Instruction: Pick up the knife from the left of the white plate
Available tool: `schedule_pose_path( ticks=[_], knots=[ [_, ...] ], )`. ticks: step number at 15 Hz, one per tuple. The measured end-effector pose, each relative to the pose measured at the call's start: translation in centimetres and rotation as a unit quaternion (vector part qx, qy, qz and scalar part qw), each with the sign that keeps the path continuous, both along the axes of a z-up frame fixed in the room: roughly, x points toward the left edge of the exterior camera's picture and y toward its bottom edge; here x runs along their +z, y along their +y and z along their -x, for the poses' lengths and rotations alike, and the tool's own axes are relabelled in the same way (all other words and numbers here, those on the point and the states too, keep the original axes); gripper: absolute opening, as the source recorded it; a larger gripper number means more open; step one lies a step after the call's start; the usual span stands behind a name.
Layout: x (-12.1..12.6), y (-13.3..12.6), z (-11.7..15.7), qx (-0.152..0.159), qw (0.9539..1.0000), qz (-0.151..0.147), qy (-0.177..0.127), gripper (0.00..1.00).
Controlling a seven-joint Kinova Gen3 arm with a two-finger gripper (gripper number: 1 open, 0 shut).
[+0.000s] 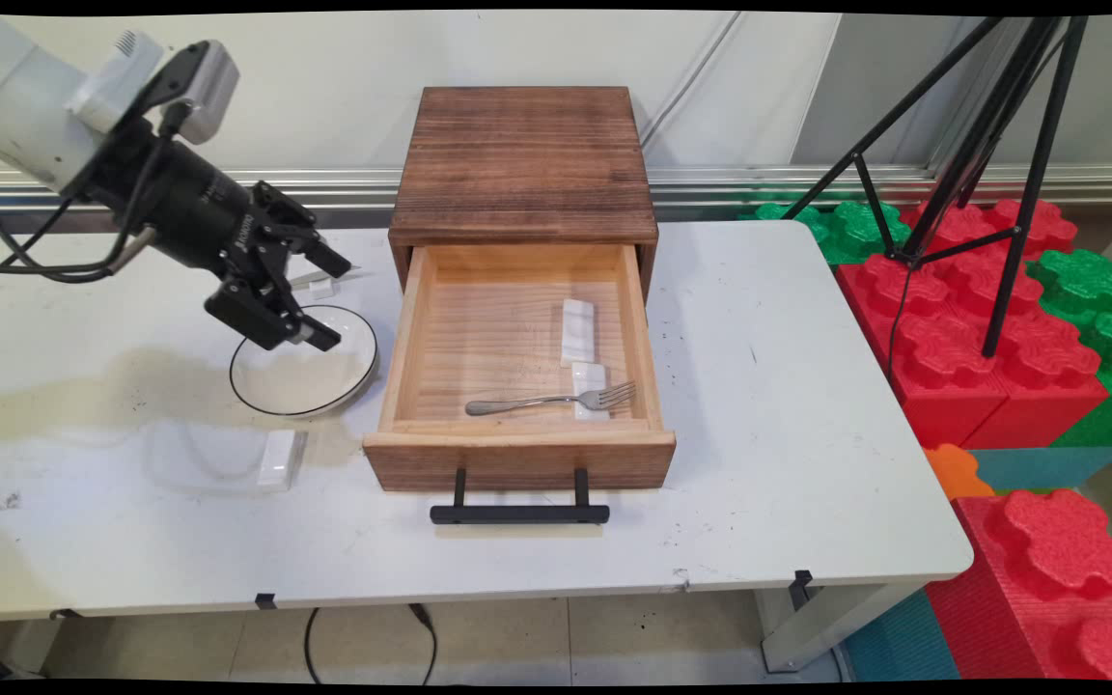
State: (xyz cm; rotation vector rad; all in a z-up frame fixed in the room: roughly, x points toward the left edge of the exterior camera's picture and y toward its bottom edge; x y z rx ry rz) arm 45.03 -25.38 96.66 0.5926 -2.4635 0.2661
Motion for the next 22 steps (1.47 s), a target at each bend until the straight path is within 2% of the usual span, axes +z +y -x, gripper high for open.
schedule_pose_path(
  ticks=[7, 13, 18, 22],
  knots=[
    [0.5, 0.2, -2.2, 0.022, 0.9997, -0.001, -0.008, 1.00],
    [-0.8, -1.6, -6.1, 0.050, 0.9971, -0.002, -0.058, 1.00],
    [-2.2, -3.7, -9.6, 0.068, 0.9925, 0.002, -0.102, 1.00],
    [-3.9, -5.9, -12.8, 0.088, 0.9868, 0.001, -0.135, 1.00]
  ],
)
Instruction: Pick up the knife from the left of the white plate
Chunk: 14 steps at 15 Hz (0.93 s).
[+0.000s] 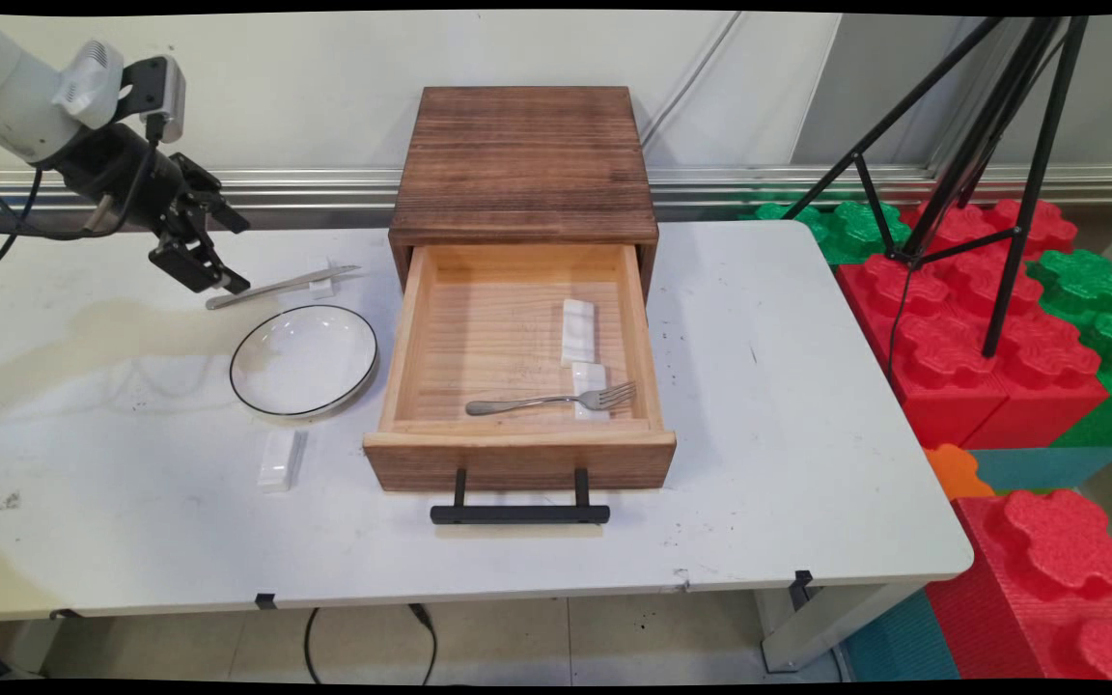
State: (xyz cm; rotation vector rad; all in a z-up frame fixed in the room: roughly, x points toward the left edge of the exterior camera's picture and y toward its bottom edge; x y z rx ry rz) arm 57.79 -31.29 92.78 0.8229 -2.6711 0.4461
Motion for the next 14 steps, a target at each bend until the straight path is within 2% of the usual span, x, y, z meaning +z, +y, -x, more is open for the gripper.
schedule_pose_path(
  ticks=[6, 14],
  knots=[
    [-2.7, -2.6, -3.2, 0.019, 0.9994, -0.008, -0.029, 1.00],
    [-7.2, -6.9, -5.6, 0.021, 0.9983, -0.025, -0.049, 1.00]
  ],
)
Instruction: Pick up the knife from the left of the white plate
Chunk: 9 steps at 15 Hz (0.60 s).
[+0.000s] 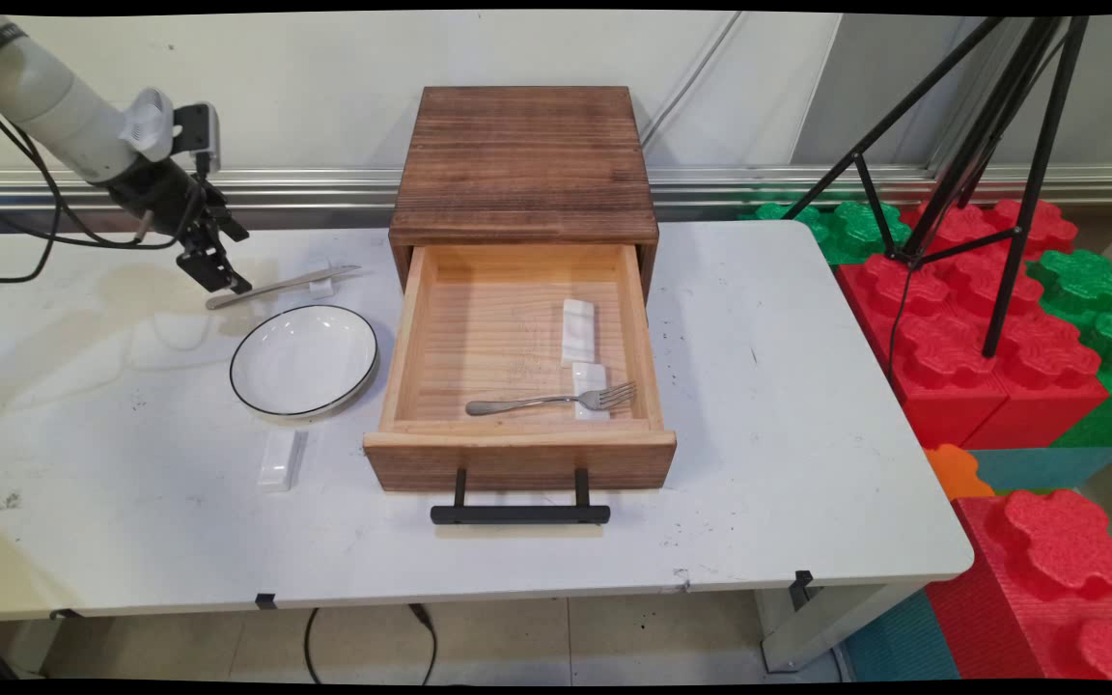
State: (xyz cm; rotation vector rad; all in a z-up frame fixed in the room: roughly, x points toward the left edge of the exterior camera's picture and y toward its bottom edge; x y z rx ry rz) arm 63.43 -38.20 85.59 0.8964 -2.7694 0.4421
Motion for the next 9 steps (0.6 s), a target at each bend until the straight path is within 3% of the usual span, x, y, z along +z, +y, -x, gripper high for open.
schedule_pose_path(
  ticks=[9],
  knots=[
    [-4.0, -3.0, -0.7, -0.004, 0.9997, -0.020, 0.009, 1.00]
  ],
)
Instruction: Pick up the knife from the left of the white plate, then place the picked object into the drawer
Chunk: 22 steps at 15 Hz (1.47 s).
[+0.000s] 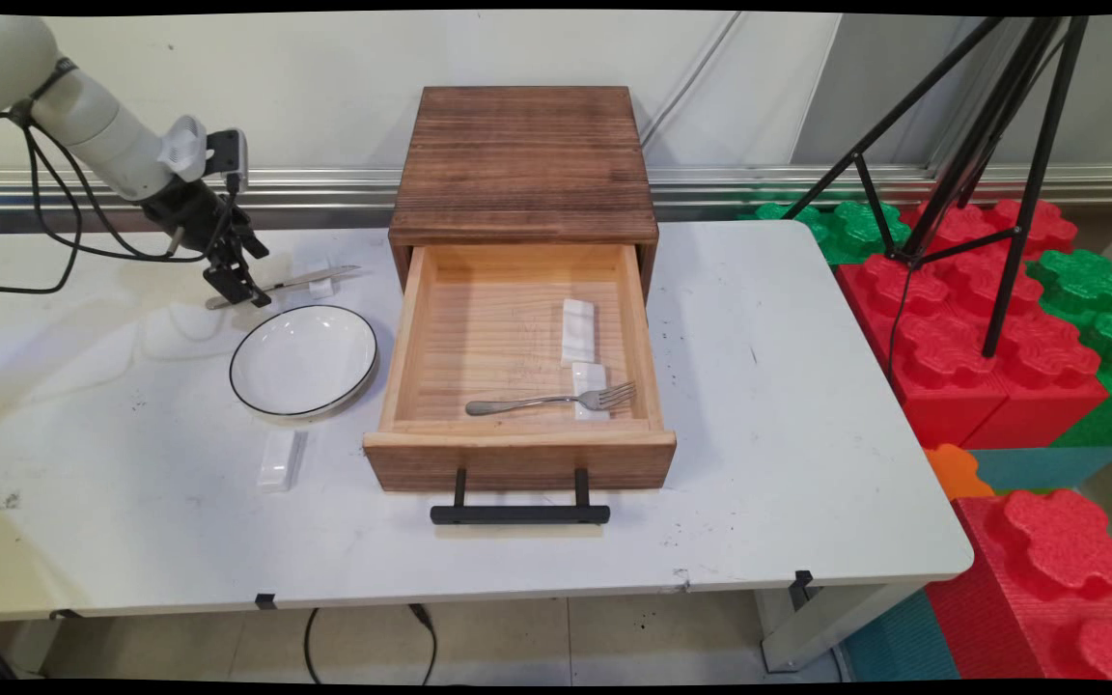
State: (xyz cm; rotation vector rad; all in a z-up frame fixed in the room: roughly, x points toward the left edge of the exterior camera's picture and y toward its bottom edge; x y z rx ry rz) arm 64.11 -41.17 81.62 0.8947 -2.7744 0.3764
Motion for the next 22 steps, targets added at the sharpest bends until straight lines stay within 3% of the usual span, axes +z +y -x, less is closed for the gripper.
schedule_pose_path(
  ticks=[7, 8, 22],
  knots=[
    [-1.5, -0.9, -0.5, -0.003, 0.9999, -0.012, 0.005, 1.00],
    [-1.7, -1.1, -0.6, -0.003, 0.9999, -0.013, 0.005, 0.00],
    [-2.4, -2.1, -1.1, -0.002, 0.9998, -0.011, 0.013, 0.00]
  ],
)
